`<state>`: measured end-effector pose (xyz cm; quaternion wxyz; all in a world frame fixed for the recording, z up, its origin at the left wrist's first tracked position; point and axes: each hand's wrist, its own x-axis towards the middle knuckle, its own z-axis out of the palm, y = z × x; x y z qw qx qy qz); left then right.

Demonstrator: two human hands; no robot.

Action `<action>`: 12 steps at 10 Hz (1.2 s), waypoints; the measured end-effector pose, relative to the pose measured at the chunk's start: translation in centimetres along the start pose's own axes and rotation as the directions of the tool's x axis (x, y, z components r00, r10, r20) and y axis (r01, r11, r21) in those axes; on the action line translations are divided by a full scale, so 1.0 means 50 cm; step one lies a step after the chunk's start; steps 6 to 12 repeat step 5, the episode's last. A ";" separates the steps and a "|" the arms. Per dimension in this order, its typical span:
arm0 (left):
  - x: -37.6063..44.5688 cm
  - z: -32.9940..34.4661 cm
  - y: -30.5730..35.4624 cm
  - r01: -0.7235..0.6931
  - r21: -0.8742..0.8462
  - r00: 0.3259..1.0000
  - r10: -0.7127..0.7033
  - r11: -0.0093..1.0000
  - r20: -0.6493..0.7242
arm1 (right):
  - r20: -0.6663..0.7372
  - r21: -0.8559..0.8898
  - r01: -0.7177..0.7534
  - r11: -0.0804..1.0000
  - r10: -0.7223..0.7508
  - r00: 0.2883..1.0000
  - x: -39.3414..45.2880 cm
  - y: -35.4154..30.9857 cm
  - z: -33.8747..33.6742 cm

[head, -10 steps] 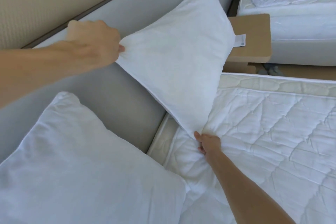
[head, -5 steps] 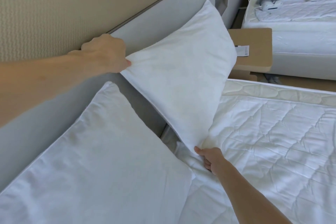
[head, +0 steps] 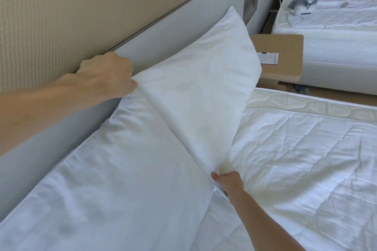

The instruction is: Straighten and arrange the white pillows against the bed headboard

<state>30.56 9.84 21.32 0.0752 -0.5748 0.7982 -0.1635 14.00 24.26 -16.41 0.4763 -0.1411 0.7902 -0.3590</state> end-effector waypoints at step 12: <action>-0.029 0.028 -0.018 0.029 -0.417 1.000 -0.023 0.908 0.020 | 0.029 -0.104 0.199 0.974 -0.197 0.980 -0.066 -0.054 -0.101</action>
